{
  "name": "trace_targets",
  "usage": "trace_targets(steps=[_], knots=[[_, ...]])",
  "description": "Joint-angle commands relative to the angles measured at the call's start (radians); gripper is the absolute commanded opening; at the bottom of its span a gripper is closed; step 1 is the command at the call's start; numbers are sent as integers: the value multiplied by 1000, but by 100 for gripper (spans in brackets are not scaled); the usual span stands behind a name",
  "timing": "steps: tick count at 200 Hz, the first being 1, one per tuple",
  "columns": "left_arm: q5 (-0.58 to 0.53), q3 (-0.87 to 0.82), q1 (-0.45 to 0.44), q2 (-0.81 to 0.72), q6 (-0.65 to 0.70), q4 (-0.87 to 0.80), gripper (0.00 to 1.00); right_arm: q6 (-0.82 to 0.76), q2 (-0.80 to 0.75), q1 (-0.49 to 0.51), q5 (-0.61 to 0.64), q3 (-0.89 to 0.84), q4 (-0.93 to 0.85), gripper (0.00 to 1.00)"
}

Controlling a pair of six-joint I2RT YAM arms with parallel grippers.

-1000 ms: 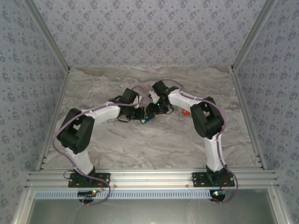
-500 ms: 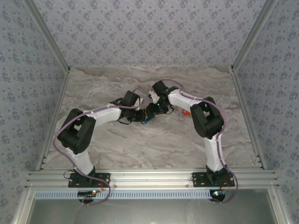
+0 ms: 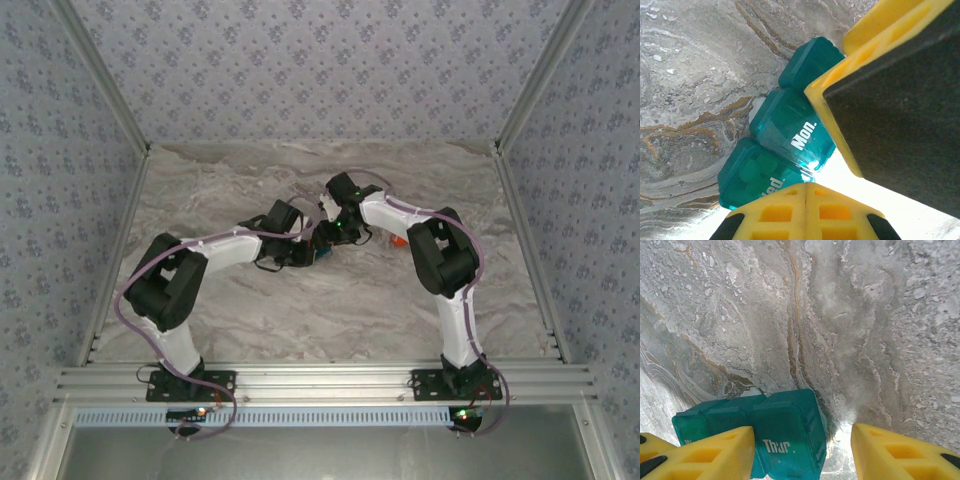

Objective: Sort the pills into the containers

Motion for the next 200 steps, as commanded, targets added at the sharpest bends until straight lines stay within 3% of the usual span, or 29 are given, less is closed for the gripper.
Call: trace_targets(steps=[1,76,130,200], knots=[[-9,-21,-4,1,-5,-4,0,4,25,-2,-10,-10,-12,55],[-32,-11,-5,2,1,-21,0,0,35,-3,-15,-4,-27,55],[-135,40,-5,-4,45,-110,0,3,64,-5,-10,32,-61,55],[-160,45,-5,29,54,-141,0,6,77,-7,-13,40,-67,55]])
